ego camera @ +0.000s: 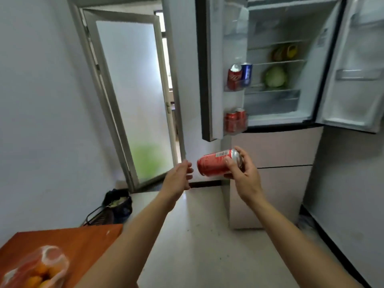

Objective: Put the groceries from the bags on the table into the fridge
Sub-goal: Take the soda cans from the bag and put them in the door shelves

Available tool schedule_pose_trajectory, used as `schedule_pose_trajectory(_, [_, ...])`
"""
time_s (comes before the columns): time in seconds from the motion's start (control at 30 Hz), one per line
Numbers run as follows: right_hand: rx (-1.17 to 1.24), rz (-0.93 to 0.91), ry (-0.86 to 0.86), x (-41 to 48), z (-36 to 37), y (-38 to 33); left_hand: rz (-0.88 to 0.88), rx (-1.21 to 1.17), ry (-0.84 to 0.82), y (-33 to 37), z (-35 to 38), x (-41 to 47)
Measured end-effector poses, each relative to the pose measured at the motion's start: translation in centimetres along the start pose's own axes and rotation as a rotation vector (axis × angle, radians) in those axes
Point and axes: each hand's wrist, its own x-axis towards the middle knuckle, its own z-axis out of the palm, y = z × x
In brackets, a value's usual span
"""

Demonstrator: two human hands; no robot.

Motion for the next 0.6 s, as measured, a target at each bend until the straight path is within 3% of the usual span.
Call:
schedule_pose_trajectory(0.3, [0.042, -0.123, 0.264, 12.4, -12.9, -2.2, 0.434, 0.321, -0.068, 7.9, 13.4, 11.2])
schedule_pose_trajectory(0.6, [0.067, -0.317, 0.304, 28.8, -13.9, -3.5, 0.771, 0.460, 0.175, 13.8, 18.6, 27.6])
